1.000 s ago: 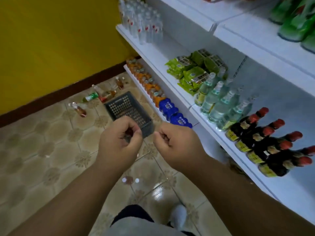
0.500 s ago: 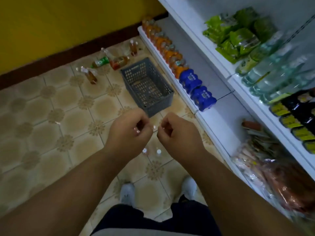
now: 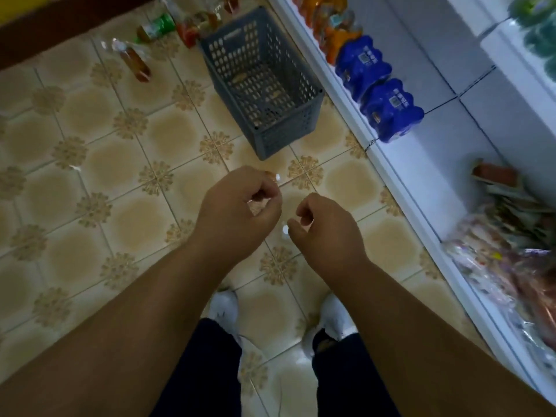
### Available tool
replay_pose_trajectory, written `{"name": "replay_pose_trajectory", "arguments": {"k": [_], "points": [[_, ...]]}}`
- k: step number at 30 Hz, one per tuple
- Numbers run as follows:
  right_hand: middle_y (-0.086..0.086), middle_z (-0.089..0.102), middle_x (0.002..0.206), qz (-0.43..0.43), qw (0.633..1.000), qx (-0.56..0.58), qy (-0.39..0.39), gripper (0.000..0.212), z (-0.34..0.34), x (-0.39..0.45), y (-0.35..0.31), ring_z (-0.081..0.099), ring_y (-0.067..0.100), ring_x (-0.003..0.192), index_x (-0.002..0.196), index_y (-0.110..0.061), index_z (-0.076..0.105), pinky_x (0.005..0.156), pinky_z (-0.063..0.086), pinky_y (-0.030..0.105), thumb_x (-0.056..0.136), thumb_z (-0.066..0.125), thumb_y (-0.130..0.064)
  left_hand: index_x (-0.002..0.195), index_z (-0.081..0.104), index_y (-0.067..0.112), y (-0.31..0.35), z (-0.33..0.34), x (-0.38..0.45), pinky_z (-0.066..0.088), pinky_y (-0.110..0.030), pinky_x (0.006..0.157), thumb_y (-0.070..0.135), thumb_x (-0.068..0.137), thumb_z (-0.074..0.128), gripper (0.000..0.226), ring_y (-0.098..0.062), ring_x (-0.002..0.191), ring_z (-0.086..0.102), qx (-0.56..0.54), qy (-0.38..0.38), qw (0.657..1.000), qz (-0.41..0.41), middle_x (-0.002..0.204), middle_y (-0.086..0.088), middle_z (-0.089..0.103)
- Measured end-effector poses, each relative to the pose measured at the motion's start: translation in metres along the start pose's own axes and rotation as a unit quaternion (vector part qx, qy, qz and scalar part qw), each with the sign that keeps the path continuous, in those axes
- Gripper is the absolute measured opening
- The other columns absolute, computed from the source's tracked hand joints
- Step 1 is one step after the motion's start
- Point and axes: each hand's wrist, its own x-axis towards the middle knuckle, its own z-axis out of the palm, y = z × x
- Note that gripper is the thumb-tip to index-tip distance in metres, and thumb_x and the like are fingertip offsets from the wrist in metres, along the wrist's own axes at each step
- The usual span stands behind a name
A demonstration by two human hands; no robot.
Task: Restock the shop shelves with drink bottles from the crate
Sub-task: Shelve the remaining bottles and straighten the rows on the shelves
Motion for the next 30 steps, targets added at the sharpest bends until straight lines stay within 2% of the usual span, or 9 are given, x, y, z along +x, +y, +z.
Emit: {"name": "replay_pose_trajectory", "arguments": {"k": [5, 10, 16, 18, 22, 23, 26, 28, 30], "points": [[0.0, 0.058, 0.103, 0.097, 0.994, -0.013, -0.049, 0.027, 0.136, 0.06, 0.109, 0.057, 0.018, 0.086, 0.107, -0.021, 0.057, 0.067, 0.039, 0.028, 0.09, 0.064, -0.042, 0.091, 0.066, 0.03, -0.123, 0.097, 0.015, 0.045, -0.006, 0.077, 0.017, 0.087, 0.073, 0.015, -0.001, 0.084, 0.059, 0.027, -0.026, 0.998, -0.057, 0.089, 0.015, 0.061], [0.012, 0.056, 0.119, 0.165, 0.971, -0.081, -0.152, 0.051, 0.244, 0.097, 0.199, 0.061, 0.033, 0.107, 0.134, -0.018, 0.041, 0.076, 0.042, 0.034, 0.094, 0.061, -0.042, 0.094, 0.066, 0.029, -0.227, 0.174, 0.004, 0.046, -0.009, 0.078, 0.019, 0.087, 0.074, 0.014, -0.001, 0.086, 0.059, 0.065, -0.08, 0.991, -0.089, 0.089, 0.017, 0.06], [0.011, 0.059, 0.111, 0.159, 0.961, -0.161, -0.158, 0.036, 0.308, 0.125, 0.248, 0.063, 0.033, 0.103, 0.134, -0.021, 0.041, 0.072, 0.043, 0.035, 0.101, 0.051, -0.027, 0.093, 0.07, 0.026, -0.291, 0.213, 0.001, 0.051, -0.017, 0.08, 0.02, 0.088, 0.073, 0.009, -0.004, 0.087, 0.064, 0.065, -0.089, 0.985, -0.134, 0.091, 0.012, 0.067], [0.01, 0.063, 0.107, 0.137, 0.967, -0.166, -0.137, 0.029, 0.305, 0.133, 0.246, 0.065, 0.031, 0.098, 0.128, -0.017, 0.046, 0.07, 0.041, 0.034, 0.101, 0.052, -0.024, 0.093, 0.068, 0.031, -0.297, 0.213, 0.0, 0.047, -0.009, 0.077, 0.021, 0.088, 0.071, 0.011, -0.001, 0.088, 0.064, 0.056, -0.093, 0.982, -0.157, 0.092, 0.015, 0.067], [-0.002, 0.056, 0.088, 0.079, 0.987, -0.109, -0.082, 0.03, 0.25, 0.134, 0.194, 0.05, 0.019, 0.078, 0.105, -0.02, 0.051, 0.069, 0.035, 0.03, 0.095, 0.059, -0.047, 0.094, 0.065, 0.039, -0.282, 0.191, 0.002, 0.038, 0.002, 0.07, 0.027, 0.096, 0.061, 0.012, 0.02, 0.084, 0.057, 0.003, -0.074, 0.969, -0.236, 0.088, 0.025, 0.064], [-0.005, 0.053, 0.084, 0.056, 0.992, -0.092, -0.069, 0.031, 0.23, 0.131, 0.172, 0.049, 0.018, 0.076, 0.098, -0.022, 0.049, 0.067, 0.034, 0.029, 0.093, 0.059, -0.051, 0.095, 0.065, 0.04, -0.271, 0.179, 0.002, 0.039, -0.001, 0.072, 0.033, 0.098, 0.057, 0.011, 0.018, 0.085, 0.058, -0.026, -0.065, 0.963, -0.261, 0.089, 0.023, 0.066], [-0.008, 0.058, 0.083, 0.007, 0.997, -0.039, -0.071, 0.032, 0.166, 0.125, 0.096, 0.056, 0.018, 0.076, 0.094, -0.023, 0.055, 0.065, 0.04, 0.031, 0.09, 0.059, -0.055, 0.096, 0.069, 0.049, -0.23, 0.138, 0.005, 0.05, -0.031, 0.092, 0.056, 0.098, 0.043, 0.027, -0.003, 0.1, 0.065, -0.132, -0.042, 0.928, -0.345, 0.1, 0.02, 0.071], [-0.012, 0.057, 0.08, -0.019, 0.996, -0.009, -0.087, 0.032, 0.121, 0.123, 0.041, 0.055, 0.014, 0.073, 0.09, -0.022, 0.06, 0.061, 0.039, 0.029, 0.088, 0.062, -0.054, 0.082, 0.07, 0.06, -0.192, 0.098, 0.01, 0.048, -0.028, 0.087, 0.073, 0.095, 0.038, 0.037, -0.004, 0.094, 0.064, -0.161, -0.024, 0.9, -0.405, 0.091, 0.028, 0.071], [-0.01, 0.05, 0.067, -0.042, 0.996, 0.025, -0.077, 0.035, 0.075, 0.123, -0.014, 0.048, 0.007, 0.061, 0.07, -0.024, 0.05, 0.052, 0.03, 0.026, 0.087, 0.067, -0.049, 0.071, 0.075, 0.046, -0.155, 0.057, 0.016, 0.05, -0.032, 0.09, 0.087, 0.077, 0.041, 0.054, -0.013, 0.088, 0.069, -0.217, 0.006, 0.854, -0.474, 0.091, 0.017, 0.077]]}}
